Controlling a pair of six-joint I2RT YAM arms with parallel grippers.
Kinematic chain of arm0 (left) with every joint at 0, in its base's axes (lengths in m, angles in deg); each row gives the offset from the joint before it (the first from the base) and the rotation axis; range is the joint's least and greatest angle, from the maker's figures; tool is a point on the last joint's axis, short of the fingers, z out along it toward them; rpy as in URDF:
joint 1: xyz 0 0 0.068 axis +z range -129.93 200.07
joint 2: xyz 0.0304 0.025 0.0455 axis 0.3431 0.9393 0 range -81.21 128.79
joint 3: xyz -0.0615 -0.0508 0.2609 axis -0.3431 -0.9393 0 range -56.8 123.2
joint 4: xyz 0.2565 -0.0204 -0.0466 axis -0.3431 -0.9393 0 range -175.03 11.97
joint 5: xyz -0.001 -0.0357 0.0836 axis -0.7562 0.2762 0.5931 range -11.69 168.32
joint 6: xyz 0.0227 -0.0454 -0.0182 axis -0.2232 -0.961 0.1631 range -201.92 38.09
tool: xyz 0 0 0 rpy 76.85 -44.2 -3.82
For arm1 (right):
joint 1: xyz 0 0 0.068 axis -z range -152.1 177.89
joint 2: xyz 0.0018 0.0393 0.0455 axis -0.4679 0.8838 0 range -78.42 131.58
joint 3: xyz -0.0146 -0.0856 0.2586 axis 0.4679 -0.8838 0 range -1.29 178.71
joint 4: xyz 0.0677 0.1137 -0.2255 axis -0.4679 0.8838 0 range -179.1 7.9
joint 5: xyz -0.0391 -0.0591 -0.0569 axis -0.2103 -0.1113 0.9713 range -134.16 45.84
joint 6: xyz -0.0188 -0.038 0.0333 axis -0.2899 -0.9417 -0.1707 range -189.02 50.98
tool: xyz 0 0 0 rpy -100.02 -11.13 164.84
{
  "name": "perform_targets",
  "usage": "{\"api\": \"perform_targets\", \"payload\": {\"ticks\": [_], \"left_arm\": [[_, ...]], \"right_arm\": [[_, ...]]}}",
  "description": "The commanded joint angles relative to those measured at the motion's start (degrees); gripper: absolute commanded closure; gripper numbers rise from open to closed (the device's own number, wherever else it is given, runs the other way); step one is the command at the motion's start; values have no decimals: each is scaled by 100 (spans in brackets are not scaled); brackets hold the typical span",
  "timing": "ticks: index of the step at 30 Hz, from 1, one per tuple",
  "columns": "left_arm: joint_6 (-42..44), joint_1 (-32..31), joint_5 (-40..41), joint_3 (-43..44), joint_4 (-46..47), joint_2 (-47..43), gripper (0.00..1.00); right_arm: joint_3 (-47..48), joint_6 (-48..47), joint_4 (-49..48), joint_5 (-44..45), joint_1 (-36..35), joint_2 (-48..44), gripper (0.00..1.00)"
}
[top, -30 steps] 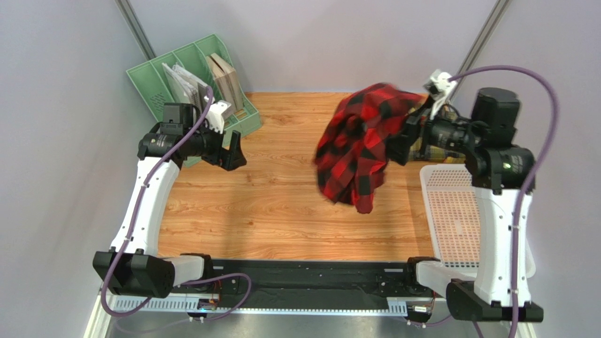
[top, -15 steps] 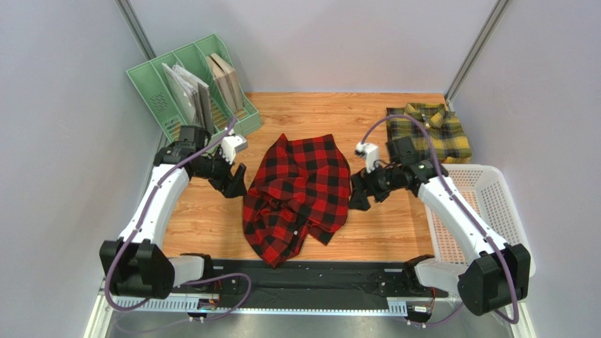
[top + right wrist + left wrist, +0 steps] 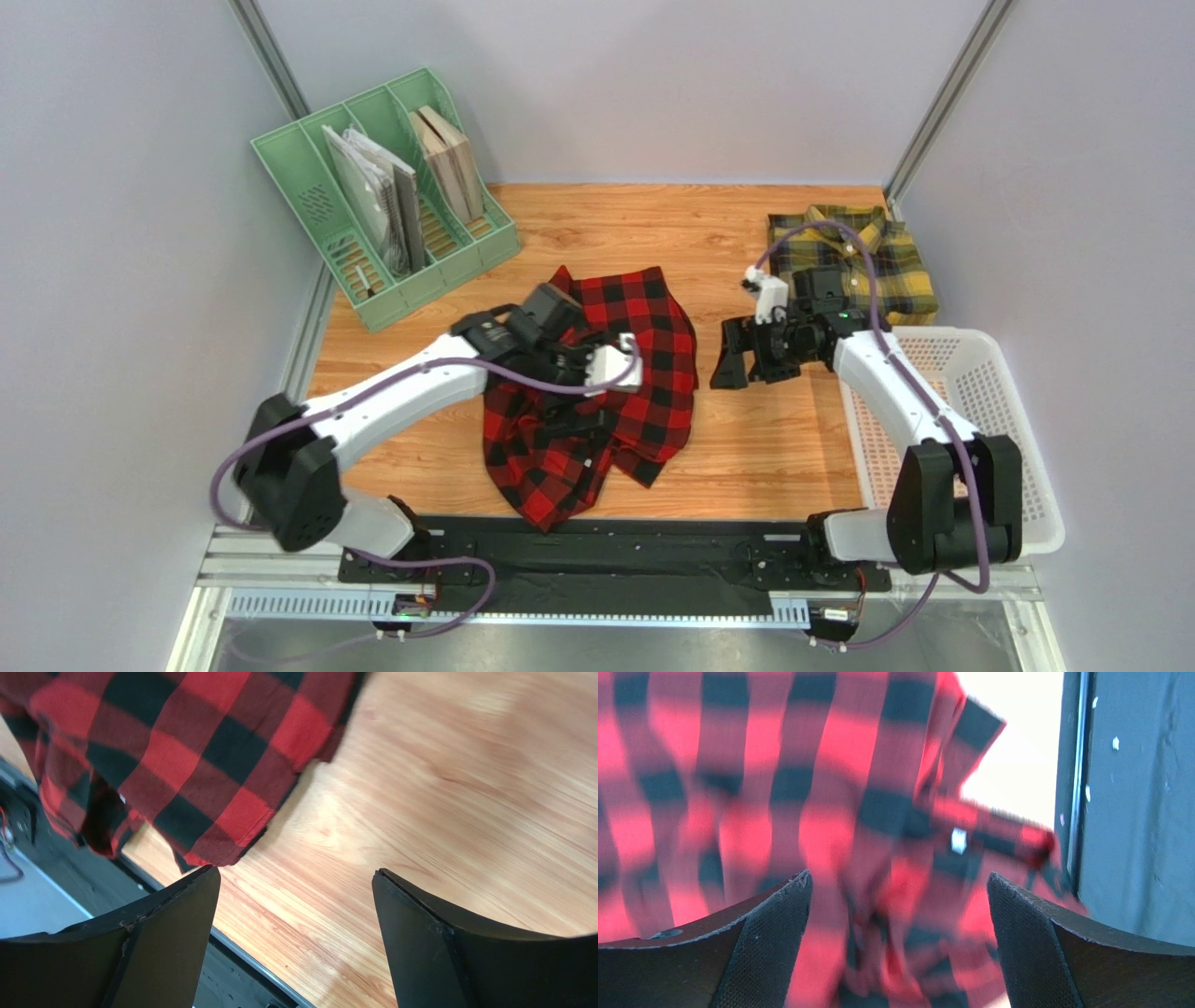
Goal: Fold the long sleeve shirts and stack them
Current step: Flatten the shirt out
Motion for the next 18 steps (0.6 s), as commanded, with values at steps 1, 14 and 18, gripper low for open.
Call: {"api": "perform_targets", "payload": {"ticks": [1, 14, 18], "left_arm": [[340, -744, 201, 815, 606, 1228, 1], [-292, -1213, 1336, 2320, 844, 3060, 100], [-1185, -556, 704, 2470, 826, 1944, 100]], "right_arm": [[93, 353, -38, -424, 465, -614, 13], [85, 450, 59, -362, 1161, -913, 9], [76, 442, 24, -458, 1161, -905, 9]]}}
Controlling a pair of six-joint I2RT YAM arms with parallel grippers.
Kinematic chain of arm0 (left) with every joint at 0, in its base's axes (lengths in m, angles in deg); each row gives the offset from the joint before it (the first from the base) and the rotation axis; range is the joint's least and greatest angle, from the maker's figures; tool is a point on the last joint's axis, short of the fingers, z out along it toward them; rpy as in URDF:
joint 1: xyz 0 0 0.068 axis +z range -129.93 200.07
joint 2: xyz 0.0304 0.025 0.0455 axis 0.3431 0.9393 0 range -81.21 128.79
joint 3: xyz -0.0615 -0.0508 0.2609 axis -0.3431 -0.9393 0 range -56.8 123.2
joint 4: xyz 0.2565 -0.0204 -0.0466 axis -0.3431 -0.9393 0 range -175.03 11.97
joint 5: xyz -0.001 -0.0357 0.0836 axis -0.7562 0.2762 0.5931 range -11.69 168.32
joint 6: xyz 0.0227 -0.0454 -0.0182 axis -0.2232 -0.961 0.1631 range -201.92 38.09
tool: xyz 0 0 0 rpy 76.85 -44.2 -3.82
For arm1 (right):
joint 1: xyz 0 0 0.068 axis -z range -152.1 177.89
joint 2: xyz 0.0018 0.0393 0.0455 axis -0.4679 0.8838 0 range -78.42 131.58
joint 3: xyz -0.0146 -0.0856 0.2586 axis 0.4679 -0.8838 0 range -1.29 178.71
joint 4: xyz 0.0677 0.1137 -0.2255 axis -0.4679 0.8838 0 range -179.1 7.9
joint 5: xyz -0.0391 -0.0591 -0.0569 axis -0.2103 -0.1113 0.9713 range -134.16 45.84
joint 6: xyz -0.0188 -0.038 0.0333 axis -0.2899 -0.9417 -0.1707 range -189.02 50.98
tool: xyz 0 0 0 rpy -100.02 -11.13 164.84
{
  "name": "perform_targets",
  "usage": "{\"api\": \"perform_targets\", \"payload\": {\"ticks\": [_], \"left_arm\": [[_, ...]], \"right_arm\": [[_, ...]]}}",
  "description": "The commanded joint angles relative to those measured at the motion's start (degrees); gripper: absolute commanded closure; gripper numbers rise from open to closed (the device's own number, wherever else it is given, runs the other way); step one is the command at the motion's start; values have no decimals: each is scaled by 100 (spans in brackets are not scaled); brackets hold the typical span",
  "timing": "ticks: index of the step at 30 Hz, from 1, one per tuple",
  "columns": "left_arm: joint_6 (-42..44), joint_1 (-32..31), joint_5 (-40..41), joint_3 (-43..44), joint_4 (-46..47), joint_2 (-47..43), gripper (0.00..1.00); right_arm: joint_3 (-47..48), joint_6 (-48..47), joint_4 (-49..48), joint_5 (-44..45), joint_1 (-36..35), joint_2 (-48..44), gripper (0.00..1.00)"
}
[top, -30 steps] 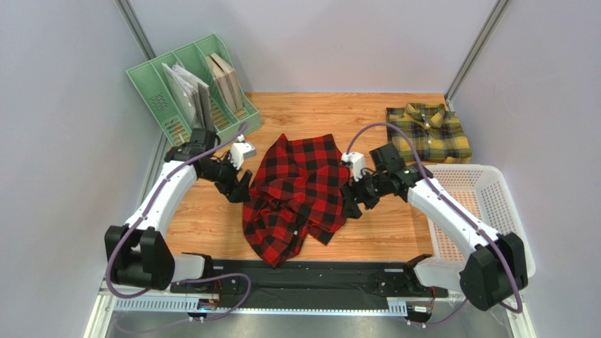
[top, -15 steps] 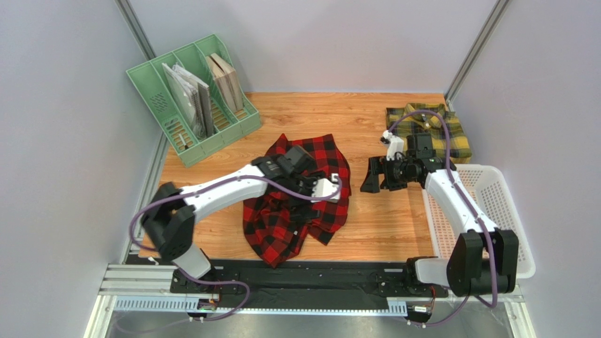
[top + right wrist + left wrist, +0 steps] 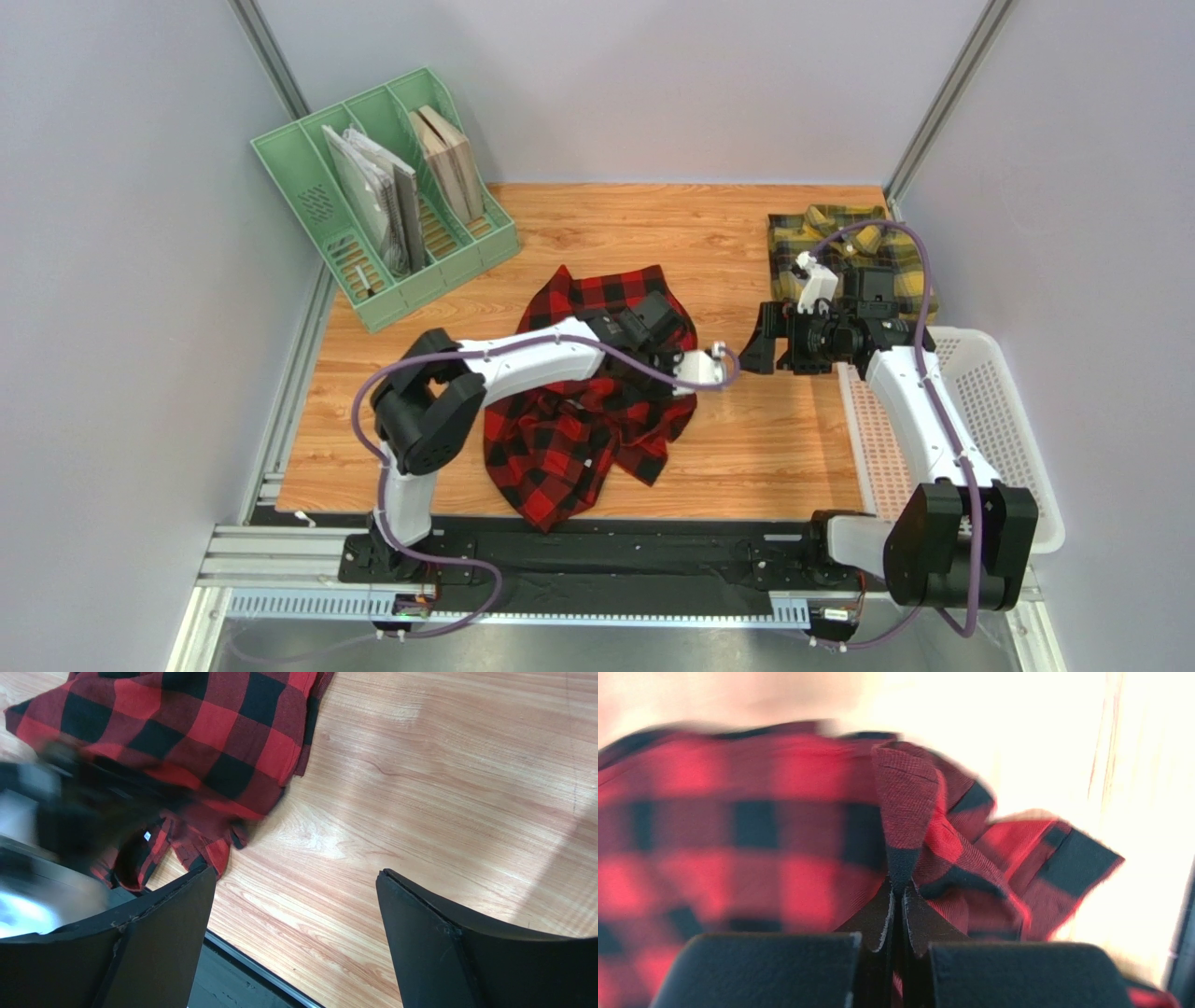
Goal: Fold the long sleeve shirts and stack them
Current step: Flatten the shirt out
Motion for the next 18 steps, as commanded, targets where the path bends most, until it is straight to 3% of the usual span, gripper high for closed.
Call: {"api": "perform_targets", "payload": {"ticks": [1, 5, 9, 13, 18], "left_arm": [[-1127, 797, -445, 372, 108, -1543, 100], [-2437, 2314, -586, -416, 575, -3310, 100], [-2264, 3521, -158, -1278, -258, -4479, 100], [-1334, 4401, 415, -2359, -1381, -5253, 100], [-1164, 5017, 942, -3152, -1824, -5571, 100]], "right_arm": [[93, 59, -77, -220, 5, -122, 10], [93, 103, -261, -414, -13, -26, 11], [14, 51, -446, -572, -206, 132, 11], [-135, -72, -823, -266, -1443, 517, 12], [-13, -292, -1245, 857, -3129, 1431, 10]]}}
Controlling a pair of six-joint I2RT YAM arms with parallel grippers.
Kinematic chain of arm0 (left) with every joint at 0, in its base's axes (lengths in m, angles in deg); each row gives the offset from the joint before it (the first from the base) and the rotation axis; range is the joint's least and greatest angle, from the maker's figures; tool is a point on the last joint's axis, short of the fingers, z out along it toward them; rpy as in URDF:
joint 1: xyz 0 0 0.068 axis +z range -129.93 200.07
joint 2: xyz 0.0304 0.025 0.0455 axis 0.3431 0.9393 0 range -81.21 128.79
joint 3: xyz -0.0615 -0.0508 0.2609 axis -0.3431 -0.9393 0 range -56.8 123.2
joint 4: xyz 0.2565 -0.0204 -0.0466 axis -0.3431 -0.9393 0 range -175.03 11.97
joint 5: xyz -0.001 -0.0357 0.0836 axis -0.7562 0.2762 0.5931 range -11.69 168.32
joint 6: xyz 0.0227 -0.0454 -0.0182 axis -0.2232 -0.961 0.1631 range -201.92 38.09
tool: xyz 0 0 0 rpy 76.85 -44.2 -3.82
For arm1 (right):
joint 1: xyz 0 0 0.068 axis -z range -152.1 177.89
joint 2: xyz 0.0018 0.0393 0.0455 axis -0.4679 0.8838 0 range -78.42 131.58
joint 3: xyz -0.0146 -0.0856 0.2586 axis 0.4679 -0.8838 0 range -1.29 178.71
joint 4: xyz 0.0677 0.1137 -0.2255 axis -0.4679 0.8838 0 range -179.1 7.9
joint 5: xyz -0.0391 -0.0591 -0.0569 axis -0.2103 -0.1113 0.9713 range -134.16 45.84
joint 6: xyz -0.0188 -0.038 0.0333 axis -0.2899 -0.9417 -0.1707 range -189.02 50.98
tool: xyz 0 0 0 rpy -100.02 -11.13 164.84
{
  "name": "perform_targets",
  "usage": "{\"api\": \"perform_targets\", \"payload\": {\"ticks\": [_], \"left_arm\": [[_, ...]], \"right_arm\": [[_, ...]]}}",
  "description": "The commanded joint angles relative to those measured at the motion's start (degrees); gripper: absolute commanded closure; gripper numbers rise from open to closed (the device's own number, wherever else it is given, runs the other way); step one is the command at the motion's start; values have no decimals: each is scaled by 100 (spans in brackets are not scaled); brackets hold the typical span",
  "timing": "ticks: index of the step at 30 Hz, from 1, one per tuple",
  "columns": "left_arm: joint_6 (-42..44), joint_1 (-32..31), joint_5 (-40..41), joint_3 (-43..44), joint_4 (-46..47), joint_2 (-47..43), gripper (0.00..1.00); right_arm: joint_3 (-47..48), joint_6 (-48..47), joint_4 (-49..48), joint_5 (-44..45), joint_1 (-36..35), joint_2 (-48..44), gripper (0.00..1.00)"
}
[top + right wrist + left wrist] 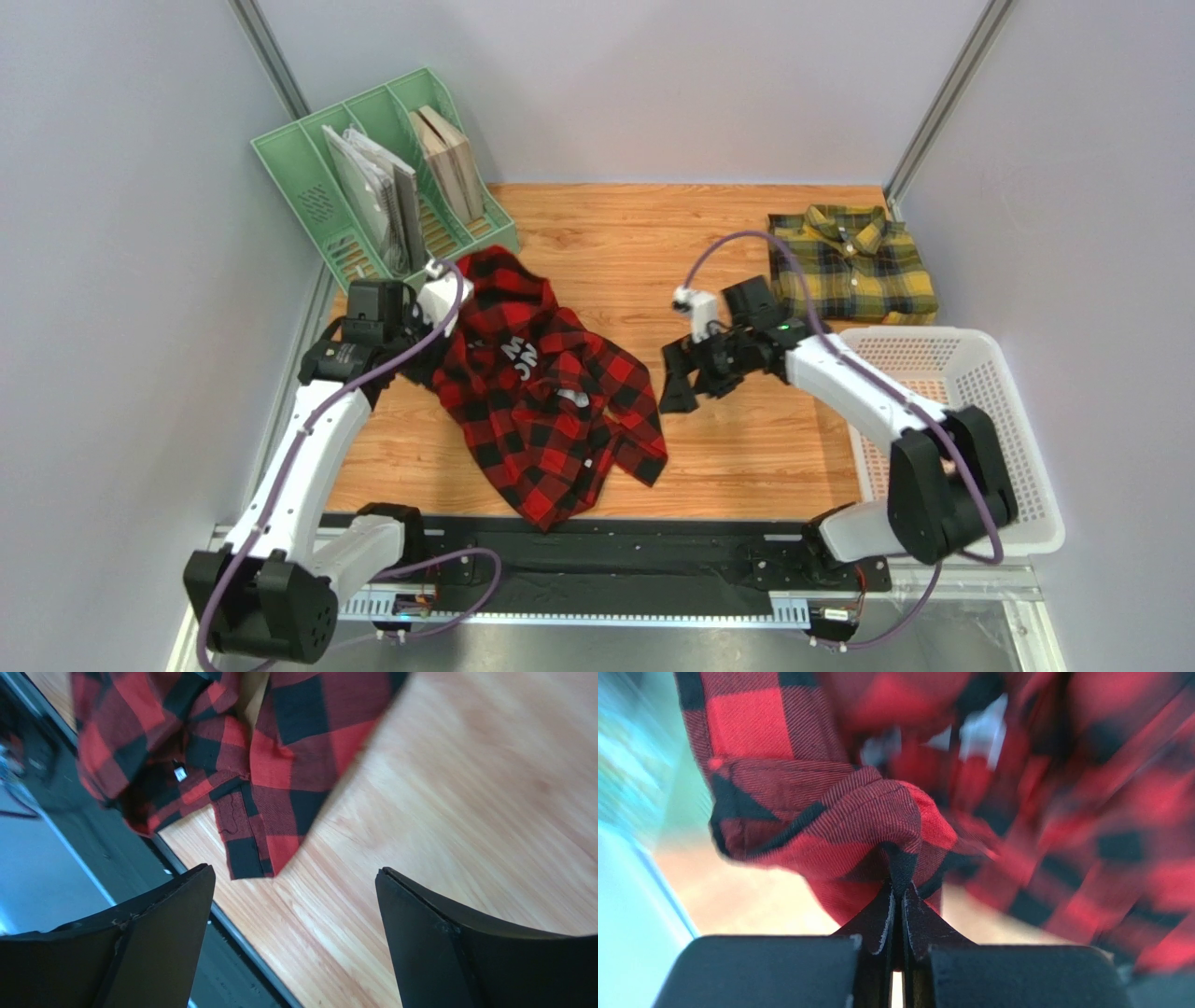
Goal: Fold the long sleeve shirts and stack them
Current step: Flatten the shirt out
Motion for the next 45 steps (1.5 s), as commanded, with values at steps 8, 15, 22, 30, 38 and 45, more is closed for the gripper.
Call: {"api": "perform_targets", "payload": {"ticks": [8, 15, 22, 30, 38, 45], "left_arm": [[546, 563, 758, -225, -1492, -125, 100], [906, 722, 628, -145, -1616, -134, 100], [1135, 722, -278, -57, -1888, 366, 100], [1555, 907, -789, -74, -2354, 61, 100], [908, 1495, 173, -411, -1343, 910, 99], [221, 1487, -1621, 513, -729, 1185, 53]], "right_arm": [[914, -49, -670, 2439, -1745, 2534, 14], [906, -583, -29, 2940, -782, 2319, 100], [2430, -1665, 1147, 2722, 1084, 1122, 100], [4805, -1403, 1229, 2714, 2181, 1559, 100], [5160, -1060, 877, 2405, 2237, 1604, 100], [4290, -1060, 658, 2010, 1376, 1394, 100]]}}
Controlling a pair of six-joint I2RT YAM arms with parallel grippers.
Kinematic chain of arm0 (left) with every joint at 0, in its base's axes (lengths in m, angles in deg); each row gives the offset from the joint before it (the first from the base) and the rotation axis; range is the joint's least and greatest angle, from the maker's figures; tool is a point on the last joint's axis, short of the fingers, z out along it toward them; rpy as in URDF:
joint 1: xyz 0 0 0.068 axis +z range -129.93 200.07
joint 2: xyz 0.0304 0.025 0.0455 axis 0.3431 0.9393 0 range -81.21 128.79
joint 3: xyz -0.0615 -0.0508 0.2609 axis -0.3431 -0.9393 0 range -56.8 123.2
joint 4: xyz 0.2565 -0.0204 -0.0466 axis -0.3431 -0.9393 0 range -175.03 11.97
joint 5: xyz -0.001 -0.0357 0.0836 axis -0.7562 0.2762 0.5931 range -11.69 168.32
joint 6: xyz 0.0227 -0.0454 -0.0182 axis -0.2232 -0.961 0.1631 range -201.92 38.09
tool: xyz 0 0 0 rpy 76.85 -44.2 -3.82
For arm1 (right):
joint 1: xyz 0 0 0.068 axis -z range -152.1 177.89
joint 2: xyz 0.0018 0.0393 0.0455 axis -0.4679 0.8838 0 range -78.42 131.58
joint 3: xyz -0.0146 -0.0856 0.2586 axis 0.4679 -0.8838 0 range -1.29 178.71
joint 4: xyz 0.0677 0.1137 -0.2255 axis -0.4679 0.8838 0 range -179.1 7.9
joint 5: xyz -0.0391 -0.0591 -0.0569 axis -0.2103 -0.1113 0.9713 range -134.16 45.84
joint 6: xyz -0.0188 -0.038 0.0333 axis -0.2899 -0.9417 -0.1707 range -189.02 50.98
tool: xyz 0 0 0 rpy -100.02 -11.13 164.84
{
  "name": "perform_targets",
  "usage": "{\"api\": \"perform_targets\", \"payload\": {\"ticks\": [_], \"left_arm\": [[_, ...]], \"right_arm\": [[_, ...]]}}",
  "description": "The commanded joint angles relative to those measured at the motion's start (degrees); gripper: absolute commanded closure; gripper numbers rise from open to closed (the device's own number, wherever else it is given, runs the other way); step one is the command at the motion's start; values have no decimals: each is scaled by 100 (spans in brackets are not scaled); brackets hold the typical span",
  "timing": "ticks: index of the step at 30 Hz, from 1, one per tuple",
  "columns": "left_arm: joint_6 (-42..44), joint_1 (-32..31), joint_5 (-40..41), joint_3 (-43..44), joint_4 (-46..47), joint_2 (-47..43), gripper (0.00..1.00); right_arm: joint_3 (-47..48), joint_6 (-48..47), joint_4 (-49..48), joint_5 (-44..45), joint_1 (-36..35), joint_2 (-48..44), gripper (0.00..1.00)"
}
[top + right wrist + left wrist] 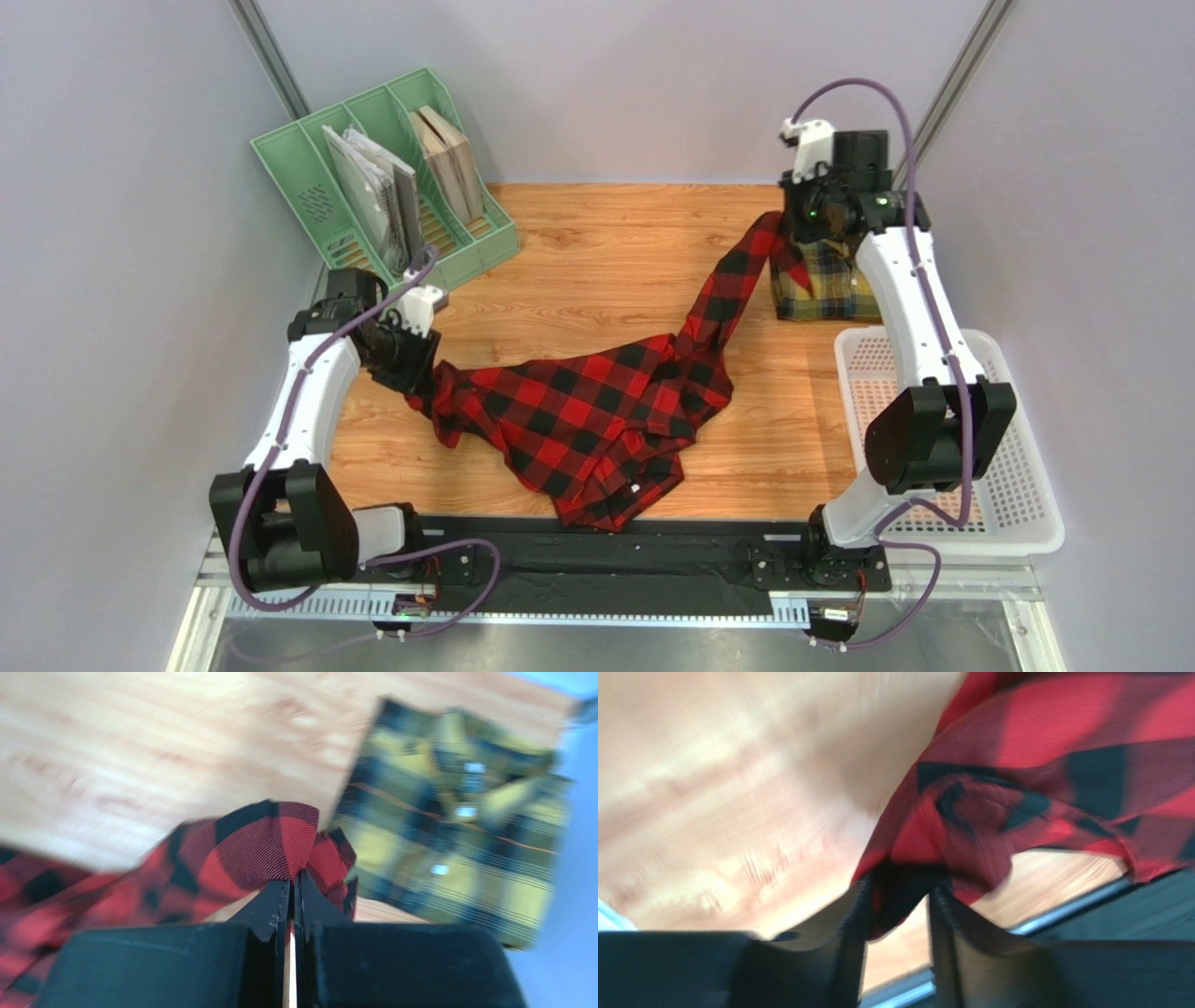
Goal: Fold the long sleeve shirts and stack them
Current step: Flatten the shirt out
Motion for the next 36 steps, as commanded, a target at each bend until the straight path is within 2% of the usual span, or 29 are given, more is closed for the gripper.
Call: {"api": "perform_targets", "payload": {"ticks": [1, 3, 4, 5, 6, 7, 12, 14, 18, 24, 27, 36], "left_arm": [[-479, -232, -1225, 745, 736, -335, 48], [-417, -698, -955, 843, 719, -326, 46], [-408, -1379, -788, 817, 745, -343, 44], [-452, -1630, -673, 782, 780, -378, 42], [-539, -1867, -637, 755, 807, -405, 32], [-627, -2374, -507, 694, 842, -396, 30], [-970, -3966, -548, 641, 842, -28, 30], [-962, -4337, -707, 624, 781, 113, 30], [-1006, -5303, -532, 588, 693, 578, 30], [-1533, -5955, -295, 491, 1149, 1018, 37], [-1744, -6114, -443, 579, 1281, 1203, 39], [-1885, -6237, -804, 606, 1396, 1766, 45]], "right_arm": [[-353, 147, -328, -340, -456, -169, 100], [-380, 217, -372, -358, -606, -134, 100], [-371, 269, -390, -349, -632, -117, 100], [-354, 314, -390, -358, -641, -82, 100], [-319, 340, -390, -375, -641, -64, 100], [-292, 349, -364, -366, -650, -46, 100], [-336, 305, -337, -235, -641, -90, 100], [-371, 305, -346, -208, -641, -116, 100], [-476, 332, -328, -173, -641, -204, 100], [-599, 314, -320, -85, -641, -310, 100], [-661, 305, -311, -50, -641, -354, 100], [-793, 244, -320, 47, -641, -380, 100]]}}
